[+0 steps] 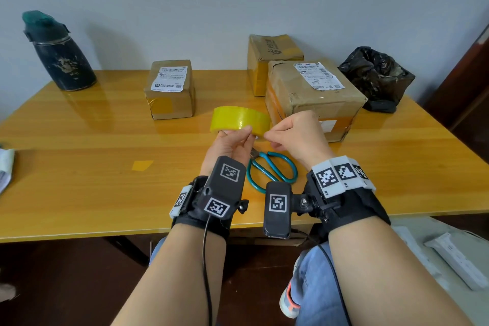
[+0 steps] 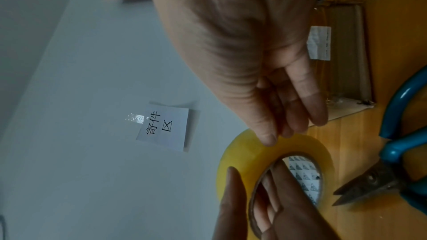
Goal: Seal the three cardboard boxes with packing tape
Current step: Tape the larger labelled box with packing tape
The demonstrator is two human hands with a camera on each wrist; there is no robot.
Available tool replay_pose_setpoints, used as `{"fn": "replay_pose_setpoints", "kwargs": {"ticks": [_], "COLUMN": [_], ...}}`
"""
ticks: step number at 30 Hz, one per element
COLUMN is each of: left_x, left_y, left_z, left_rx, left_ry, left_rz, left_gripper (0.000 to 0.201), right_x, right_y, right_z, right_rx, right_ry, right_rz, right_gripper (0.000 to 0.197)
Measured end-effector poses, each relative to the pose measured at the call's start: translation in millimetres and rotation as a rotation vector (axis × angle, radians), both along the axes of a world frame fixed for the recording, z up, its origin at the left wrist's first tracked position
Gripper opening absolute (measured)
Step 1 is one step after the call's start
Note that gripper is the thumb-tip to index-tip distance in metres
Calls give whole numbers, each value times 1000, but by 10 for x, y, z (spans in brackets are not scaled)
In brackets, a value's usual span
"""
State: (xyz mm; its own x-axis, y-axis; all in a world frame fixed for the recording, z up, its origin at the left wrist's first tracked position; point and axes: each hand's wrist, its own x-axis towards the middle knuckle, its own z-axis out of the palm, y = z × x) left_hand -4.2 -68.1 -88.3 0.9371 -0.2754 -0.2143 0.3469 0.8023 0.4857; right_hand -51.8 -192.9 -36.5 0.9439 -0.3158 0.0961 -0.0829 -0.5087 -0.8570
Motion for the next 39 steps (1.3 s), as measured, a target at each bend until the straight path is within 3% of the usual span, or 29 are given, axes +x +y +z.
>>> {"fn": "replay_pose_setpoints", "kwargs": {"ticks": [11, 18, 20, 23, 26, 30, 35, 39], "left_x": [5, -54, -74, -122, -135, -96, -95, -142], "left_y": [54, 100, 115, 102, 84, 127, 132, 102], "left_z": [38, 190, 217, 246, 259, 250, 229, 246], "left_rx": [25, -25, -18, 32, 68, 74, 88, 88], "left_ry": [-99, -74, -86, -83, -83, -57, -28, -40], "left_rz": [-71, -119, -145, -204, -212, -163, -139, -170], "left_gripper": [24, 9, 12, 18, 20, 18, 19, 22], "right_x": [-41, -21, -6, 7, -3, -6, -27, -3], "right_y": [6, -49, -40, 26, 46, -49, -77, -23], "right_z": [25, 23, 43, 68, 55, -8, -11, -18], "right_rx": [67, 88, 148, 156, 206, 280, 302, 283], "right_ry": [45, -92, -113, 41, 47, 66, 86, 95], "right_rz": [79, -12, 4, 112, 161, 301, 365, 210], "right_gripper": [7, 8, 26, 51, 46, 16, 15, 51]}}
